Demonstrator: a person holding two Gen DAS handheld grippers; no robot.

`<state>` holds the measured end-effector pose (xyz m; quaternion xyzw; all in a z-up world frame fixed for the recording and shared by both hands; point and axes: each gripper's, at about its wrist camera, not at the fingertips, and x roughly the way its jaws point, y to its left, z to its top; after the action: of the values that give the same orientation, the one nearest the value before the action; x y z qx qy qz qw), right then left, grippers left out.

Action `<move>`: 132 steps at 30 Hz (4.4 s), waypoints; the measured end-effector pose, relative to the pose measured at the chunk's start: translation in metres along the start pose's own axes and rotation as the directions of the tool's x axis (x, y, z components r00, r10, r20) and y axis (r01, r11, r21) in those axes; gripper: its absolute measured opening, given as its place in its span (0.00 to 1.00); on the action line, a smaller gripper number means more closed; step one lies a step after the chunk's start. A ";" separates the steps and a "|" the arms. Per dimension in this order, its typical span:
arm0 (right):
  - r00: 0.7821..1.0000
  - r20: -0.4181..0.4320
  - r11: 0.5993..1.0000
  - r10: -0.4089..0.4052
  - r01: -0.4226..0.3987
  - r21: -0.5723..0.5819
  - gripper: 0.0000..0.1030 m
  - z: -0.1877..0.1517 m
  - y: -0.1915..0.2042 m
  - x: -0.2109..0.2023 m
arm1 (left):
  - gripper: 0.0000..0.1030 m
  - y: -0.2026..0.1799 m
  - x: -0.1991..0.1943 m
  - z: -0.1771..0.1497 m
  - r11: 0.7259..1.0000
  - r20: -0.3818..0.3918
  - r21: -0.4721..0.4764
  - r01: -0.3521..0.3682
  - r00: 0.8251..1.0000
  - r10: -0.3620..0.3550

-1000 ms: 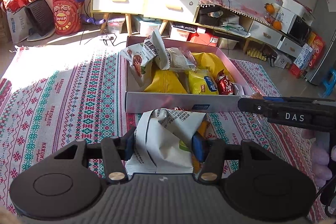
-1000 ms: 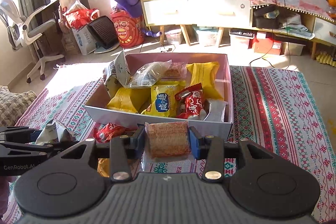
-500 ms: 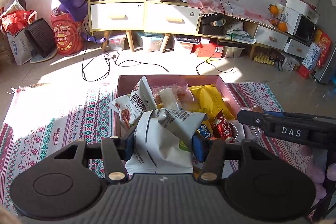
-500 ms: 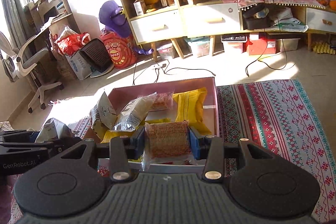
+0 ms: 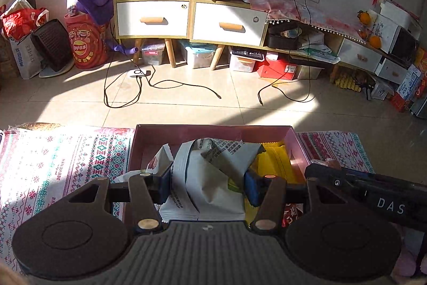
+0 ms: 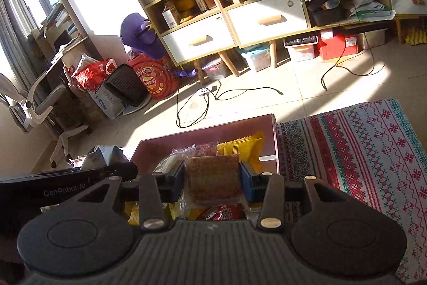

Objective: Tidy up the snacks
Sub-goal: 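Carry the white paper bag and wafer packet over the box with both tools, then open both tools to release the paper bag and wafer packet into the box, then withdraw both open tools back toward the red snack and gold bar, then grasp the red wrapped snack with the left tool while the right tool grasps the gold bar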

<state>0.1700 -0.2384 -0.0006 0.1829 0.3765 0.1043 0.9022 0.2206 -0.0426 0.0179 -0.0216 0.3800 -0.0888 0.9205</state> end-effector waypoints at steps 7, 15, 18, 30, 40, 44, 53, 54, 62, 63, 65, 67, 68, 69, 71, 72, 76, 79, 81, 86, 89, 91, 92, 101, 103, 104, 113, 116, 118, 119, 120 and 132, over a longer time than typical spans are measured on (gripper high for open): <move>0.998 -0.026 0.998 0.053 -0.052 0.041 0.39 0.002 -0.011 0.014 | 0.57 -0.007 0.024 0.015 0.998 -0.028 -0.038 0.045 0.999 -0.046; 0.995 -0.055 0.994 0.083 -0.079 0.082 0.39 0.000 -0.016 0.022 | 0.57 -0.004 0.049 0.015 0.989 -0.100 -0.130 0.073 0.991 -0.087; 0.994 -0.061 0.994 0.085 -0.081 0.071 0.39 0.000 -0.016 0.023 | 0.58 -0.003 0.052 0.017 0.986 -0.101 -0.147 0.075 0.991 -0.090; 0.991 -0.061 0.989 0.116 -0.110 0.096 0.71 0.007 -0.018 0.016 | 0.73 -0.004 0.053 0.022 0.984 -0.103 -0.167 0.061 0.992 -0.079; 0.994 -0.055 0.994 0.093 -0.090 0.055 0.76 0.009 -0.012 0.003 | 0.81 0.001 0.025 0.016 0.981 -0.079 -0.179 0.074 0.993 -0.090; 0.996 -0.053 0.997 0.078 -0.077 0.004 0.80 0.008 -0.004 -0.007 | 0.83 0.004 0.010 0.009 0.983 -0.081 -0.160 0.087 0.992 -0.101; 0.997 -0.078 0.990 0.024 -0.035 -0.138 0.91 -0.006 0.015 -0.035 | 0.88 0.023 -0.027 -0.022 0.982 -0.053 -0.138 0.126 0.990 -0.134; 0.997 -0.078 0.988 0.017 -0.029 -0.149 0.93 -0.008 0.017 -0.037 | 0.88 0.025 -0.030 -0.026 0.983 -0.051 -0.134 0.127 0.990 -0.135; 0.994 -0.090 0.962 -0.061 0.034 -0.273 0.98 -0.032 0.040 -0.056 | 0.99 0.041 -0.053 -0.053 0.987 -0.022 -0.092 0.133 0.991 -0.135; 0.994 -0.086 0.958 -0.069 0.042 -0.283 0.99 -0.035 0.042 -0.058 | 1.00 0.043 -0.054 -0.056 0.987 -0.025 -0.091 0.134 0.990 -0.136; 0.994 -0.079 0.955 -0.078 0.052 -0.291 0.99 -0.038 0.045 -0.061 | 1.00 0.046 -0.056 -0.061 0.988 -0.033 -0.089 0.129 0.991 -0.132; 0.994 -0.071 0.957 -0.078 0.055 -0.284 0.99 -0.042 0.047 -0.063 | 1.00 0.048 -0.057 -0.066 0.989 -0.040 -0.078 0.122 0.991 -0.125; 0.995 -0.069 0.960 -0.075 0.053 -0.276 0.99 -0.044 0.047 -0.064 | 1.00 0.049 -0.059 -0.070 0.991 -0.042 -0.068 0.117 0.992 -0.120; 0.995 -0.067 0.963 -0.074 0.054 -0.263 0.99 -0.045 0.047 -0.064 | 1.00 0.051 -0.060 -0.073 0.992 -0.042 -0.058 0.115 0.992 -0.117; 0.995 -0.057 0.969 -0.082 0.067 -0.239 0.99 -0.051 0.045 -0.063 | 1.00 0.052 -0.060 -0.077 0.993 -0.040 -0.041 0.111 0.993 -0.112; 0.995 -0.050 0.971 -0.090 0.076 -0.226 0.99 -0.054 0.043 -0.062 | 1.00 0.054 -0.059 -0.081 0.994 -0.038 -0.031 0.108 0.993 -0.109; 0.990 -0.040 0.972 -0.138 0.128 -0.196 0.99 -0.068 0.038 -0.055 | 1.00 0.054 -0.053 -0.094 0.996 -0.022 0.005 0.091 0.996 -0.091; 0.981 -0.053 0.956 -0.188 0.170 -0.241 0.99 -0.078 0.038 -0.045 | 1.00 0.050 -0.044 -0.102 0.996 -0.010 0.055 0.070 0.998 -0.069; 0.977 -0.041 0.941 -0.208 0.188 -0.280 0.99 -0.087 0.040 -0.042 | 1.00 0.047 -0.037 -0.105 0.993 -0.005 0.093 0.068 0.998 -0.068; 0.972 -0.057 0.918 -0.229 0.196 -0.343 0.99 -0.102 0.046 -0.035 | 0.98 0.038 -0.019 -0.106 0.987 -0.024 0.132 0.095 0.995 -0.092; 0.973 -0.069 0.913 -0.218 0.178 -0.368 0.99 -0.108 0.050 -0.034 | 0.86 0.036 -0.009 -0.106 0.984 -0.062 0.133 0.120 0.992 -0.112; 0.975 -0.077 0.911 -0.208 0.165 -0.379 0.99 -0.110 0.053 -0.033 | 0.79 0.034 -0.003 -0.106 0.982 -0.080 0.138 0.125 0.990 -0.115; 0.976 -0.080 0.910 -0.204 0.159 -0.383 0.99 -0.112 0.054 -0.032 | 0.73 0.034 -0.002 -0.106 0.982 -0.084 0.136 0.128 0.990 -0.118; 0.981 -0.104 0.915 -0.166 0.114 -0.386 0.99 -0.115 0.069 -0.023 | 0.38 0.046 -0.010 -0.106 0.990 -0.126 0.052 0.128 0.985 -0.121; 0.981 -0.111 0.917 -0.159 0.105 -0.384 0.99 -0.116 0.074 -0.020 | 0.38 0.053 -0.014 -0.105 0.993 -0.129 0.029 0.111 0.986 -0.106; 0.981 -0.112 0.918 -0.156 0.102 -0.382 0.99 -0.117 0.077 -0.018 | 0.38 0.057 -0.017 -0.106 0.994 -0.127 0.016 0.108 0.986 -0.106; 0.982 -0.126 0.947 -0.138 0.093 -0.308 0.99 -0.120 0.093 0.007 | 0.38 0.089 -0.041 -0.112 0.994 -0.119 -0.049 0.093 0.988 -0.098; 0.979 -0.134 0.957 -0.155 0.115 -0.265 0.99 -0.119 0.094 0.017 | 0.38 0.096 -0.044 -0.116 0.995 -0.123 -0.056 0.081 0.989 -0.087; 0.976 -0.114 0.950 -0.185 0.147 -0.275 0.99 -0.121 0.095 0.020 | 0.38 0.100 -0.046 -0.118 0.995 -0.126 -0.060 0.076 0.988 -0.083; 0.974 -0.107 0.940 -0.202 0.163 -0.298 0.99 -0.123 0.095 0.021 | 0.38 0.101 -0.047 -0.119 0.995 -0.127 -0.061 0.074 0.988 -0.082; 0.971 -0.104 0.930 -0.216 0.172 -0.325 0.98 -0.124 0.096 0.021 | 0.38 0.103 -0.047 -0.119 0.995 -0.129 -0.063 0.071 0.988 -0.079; 0.955 -0.113 0.920 -0.275 0.227 -0.320 0.95 -0.117 0.057 -0.006 | 0.40 0.114 -0.048 -0.133 0.997 -0.154 -0.018 0.072 0.985 -0.074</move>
<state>0.0785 -0.1593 -0.0494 -0.0165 0.4454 0.0581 0.8933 0.1109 0.0819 -0.0556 -0.0344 0.4499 -0.1216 0.8841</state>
